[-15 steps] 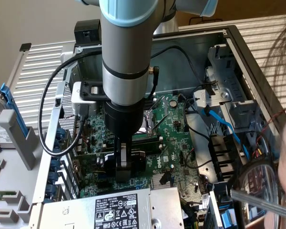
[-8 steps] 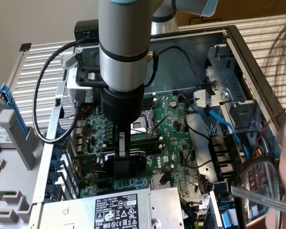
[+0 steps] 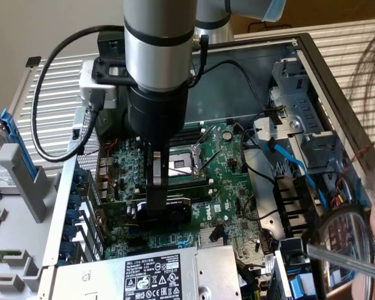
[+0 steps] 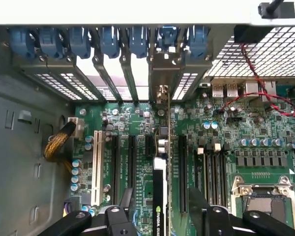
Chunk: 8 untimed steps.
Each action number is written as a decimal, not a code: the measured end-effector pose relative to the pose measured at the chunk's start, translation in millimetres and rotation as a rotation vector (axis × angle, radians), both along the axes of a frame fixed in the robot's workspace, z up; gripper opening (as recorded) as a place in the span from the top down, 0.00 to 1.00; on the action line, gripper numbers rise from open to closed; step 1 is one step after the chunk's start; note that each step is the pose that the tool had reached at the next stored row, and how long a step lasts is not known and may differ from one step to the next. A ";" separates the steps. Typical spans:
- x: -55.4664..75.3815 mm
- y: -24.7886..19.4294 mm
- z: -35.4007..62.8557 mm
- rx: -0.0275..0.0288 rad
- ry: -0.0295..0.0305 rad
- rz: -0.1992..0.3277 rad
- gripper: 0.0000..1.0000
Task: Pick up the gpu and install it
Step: 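Insert the gpu into the slot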
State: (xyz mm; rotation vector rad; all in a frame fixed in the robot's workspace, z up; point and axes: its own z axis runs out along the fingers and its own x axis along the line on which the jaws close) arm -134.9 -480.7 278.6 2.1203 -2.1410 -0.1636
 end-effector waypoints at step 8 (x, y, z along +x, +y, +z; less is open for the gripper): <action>0.1 0.0 5.1 0.0000 -0.0001 0.000 0.44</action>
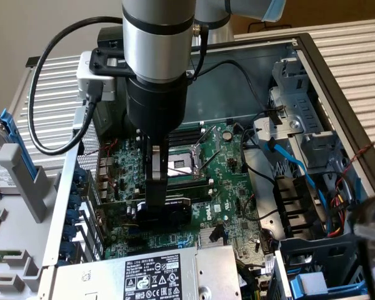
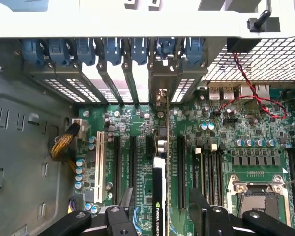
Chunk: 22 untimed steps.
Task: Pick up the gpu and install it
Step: 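Insert the gpu into the slot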
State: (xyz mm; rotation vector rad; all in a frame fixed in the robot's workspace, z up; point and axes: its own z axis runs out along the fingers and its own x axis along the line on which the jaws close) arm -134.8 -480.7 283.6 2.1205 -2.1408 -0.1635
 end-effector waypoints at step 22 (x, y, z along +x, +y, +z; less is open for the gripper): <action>-0.1 0.0 0.0 0.0000 0.0000 0.000 0.44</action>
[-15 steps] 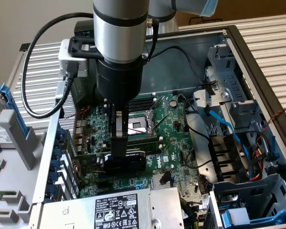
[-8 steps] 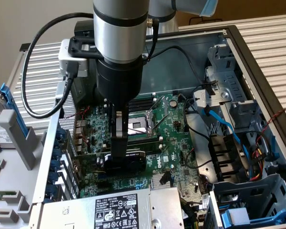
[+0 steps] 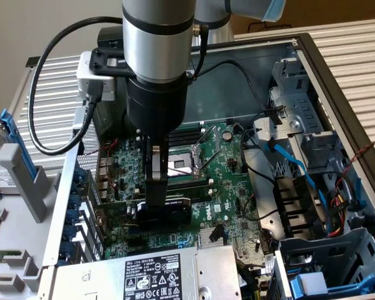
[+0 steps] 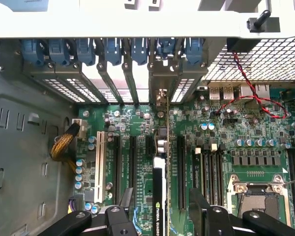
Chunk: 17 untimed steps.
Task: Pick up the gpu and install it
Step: 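Press down on the gpu until it lock into place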
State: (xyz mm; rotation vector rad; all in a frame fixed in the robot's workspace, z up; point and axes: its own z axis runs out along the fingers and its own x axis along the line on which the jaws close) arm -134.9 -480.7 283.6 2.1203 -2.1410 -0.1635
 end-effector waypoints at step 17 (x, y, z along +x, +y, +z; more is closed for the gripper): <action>0.0 0.0 0.0 0.0001 0.0000 0.000 0.76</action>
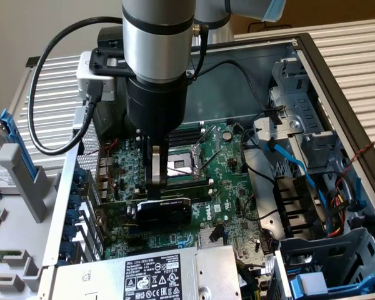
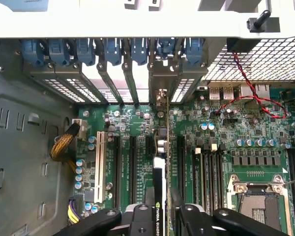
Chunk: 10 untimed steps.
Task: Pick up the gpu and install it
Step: 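Press down on the gpu until it lock into place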
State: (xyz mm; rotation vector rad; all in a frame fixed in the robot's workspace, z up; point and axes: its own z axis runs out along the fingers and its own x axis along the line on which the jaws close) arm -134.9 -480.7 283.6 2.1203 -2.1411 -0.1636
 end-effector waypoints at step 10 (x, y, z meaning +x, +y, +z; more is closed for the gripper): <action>-2.0 0.0 0.1 -0.0002 0.0001 0.002 0.89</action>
